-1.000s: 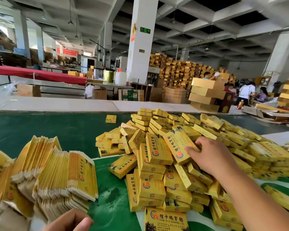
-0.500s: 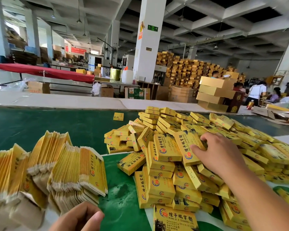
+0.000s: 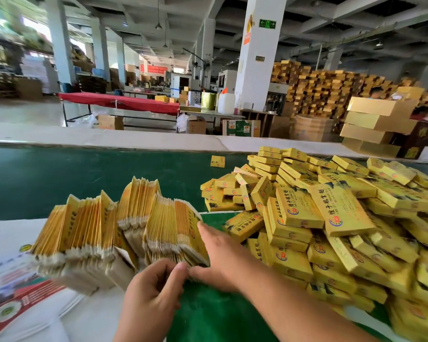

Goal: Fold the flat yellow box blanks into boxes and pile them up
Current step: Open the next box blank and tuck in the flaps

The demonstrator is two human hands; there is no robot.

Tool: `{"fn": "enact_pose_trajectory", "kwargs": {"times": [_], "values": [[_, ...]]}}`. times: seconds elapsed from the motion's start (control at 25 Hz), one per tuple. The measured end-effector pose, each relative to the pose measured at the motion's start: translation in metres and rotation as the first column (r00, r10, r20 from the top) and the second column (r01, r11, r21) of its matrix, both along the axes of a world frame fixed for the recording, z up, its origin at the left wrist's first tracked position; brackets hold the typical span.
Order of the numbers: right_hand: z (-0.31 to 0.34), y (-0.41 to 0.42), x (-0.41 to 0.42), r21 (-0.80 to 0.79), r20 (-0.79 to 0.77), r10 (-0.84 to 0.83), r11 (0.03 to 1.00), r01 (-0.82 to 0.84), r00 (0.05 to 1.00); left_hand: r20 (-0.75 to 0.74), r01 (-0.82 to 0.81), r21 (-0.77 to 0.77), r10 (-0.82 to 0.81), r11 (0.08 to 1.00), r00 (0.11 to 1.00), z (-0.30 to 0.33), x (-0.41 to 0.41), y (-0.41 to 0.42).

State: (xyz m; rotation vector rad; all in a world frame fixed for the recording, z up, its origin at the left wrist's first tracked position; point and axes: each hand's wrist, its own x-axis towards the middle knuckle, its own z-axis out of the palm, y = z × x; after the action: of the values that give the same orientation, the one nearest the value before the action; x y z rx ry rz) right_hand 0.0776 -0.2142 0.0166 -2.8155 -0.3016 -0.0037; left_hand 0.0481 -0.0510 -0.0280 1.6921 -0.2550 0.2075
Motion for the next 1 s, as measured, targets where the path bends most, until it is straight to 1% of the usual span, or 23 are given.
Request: {"fn": "enact_pose_trajectory", "kwargs": {"times": [0.12,0.2,0.32,0.48,0.52,0.6,0.72,0.8,0.84,0.88,0.92,0.96,1.0], "values": [[-0.021,0.005,0.020,0.135,-0.116,-0.002,0.991,0.018,0.993,0.009,0.000,-0.008,0.000,1.000,1.000,0.002,0.000,0.002],[-0.029,0.000,0.021,0.128,-0.114,-0.004,0.992,0.018,0.993,0.042,0.002,-0.024,-0.001,1.000,0.999,0.003,-0.002,0.003],[-0.033,-0.005,0.009,0.136,0.045,0.006,0.991,-0.012,0.999,0.071,0.005,-0.027,-0.003,1.000,0.997,0.006,-0.003,0.002],[-0.031,-0.008,-0.005,0.113,0.230,0.042,0.991,-0.070,0.972,0.083,0.007,-0.029,-0.005,1.000,0.997,0.009,-0.005,0.001],[-0.031,-0.009,-0.007,0.099,0.296,0.051,0.992,-0.084,0.954,0.082,0.005,-0.033,-0.003,0.999,0.997,0.010,-0.005,0.002],[-0.028,-0.013,-0.011,0.078,0.462,0.002,0.996,-0.043,0.887,0.072,0.000,-0.033,0.002,0.999,0.997,0.008,-0.004,0.003],[-0.011,-0.020,-0.016,0.141,0.675,-0.134,0.989,0.051,0.726,0.048,-0.003,-0.024,0.004,1.000,0.999,0.007,-0.002,0.002],[0.004,-0.023,-0.021,0.193,0.750,-0.165,0.981,0.027,0.640,0.001,0.036,-0.040,-0.036,0.999,0.999,0.006,-0.001,0.003],[0.011,-0.025,-0.026,0.203,0.790,-0.169,0.979,0.009,0.589,-0.043,0.071,-0.068,-0.074,0.995,0.996,0.006,-0.001,0.003],[0.018,-0.025,-0.031,0.209,0.822,-0.176,0.978,0.000,0.541,-0.100,0.112,-0.139,-0.127,0.984,0.987,0.008,-0.001,0.001],[0.024,-0.026,-0.036,0.213,0.852,-0.179,0.977,-0.013,0.492,-0.173,0.140,-0.254,-0.187,0.957,0.967,0.011,-0.003,-0.001],[0.028,-0.024,-0.046,0.199,0.872,-0.153,0.978,-0.053,0.466,-0.245,0.144,-0.395,-0.255,0.908,0.935,0.014,-0.004,-0.004],[0.028,-0.020,-0.058,0.180,0.878,-0.108,0.977,-0.112,0.466,-0.308,0.126,-0.526,-0.326,0.841,0.894,0.018,-0.006,-0.006]]}}
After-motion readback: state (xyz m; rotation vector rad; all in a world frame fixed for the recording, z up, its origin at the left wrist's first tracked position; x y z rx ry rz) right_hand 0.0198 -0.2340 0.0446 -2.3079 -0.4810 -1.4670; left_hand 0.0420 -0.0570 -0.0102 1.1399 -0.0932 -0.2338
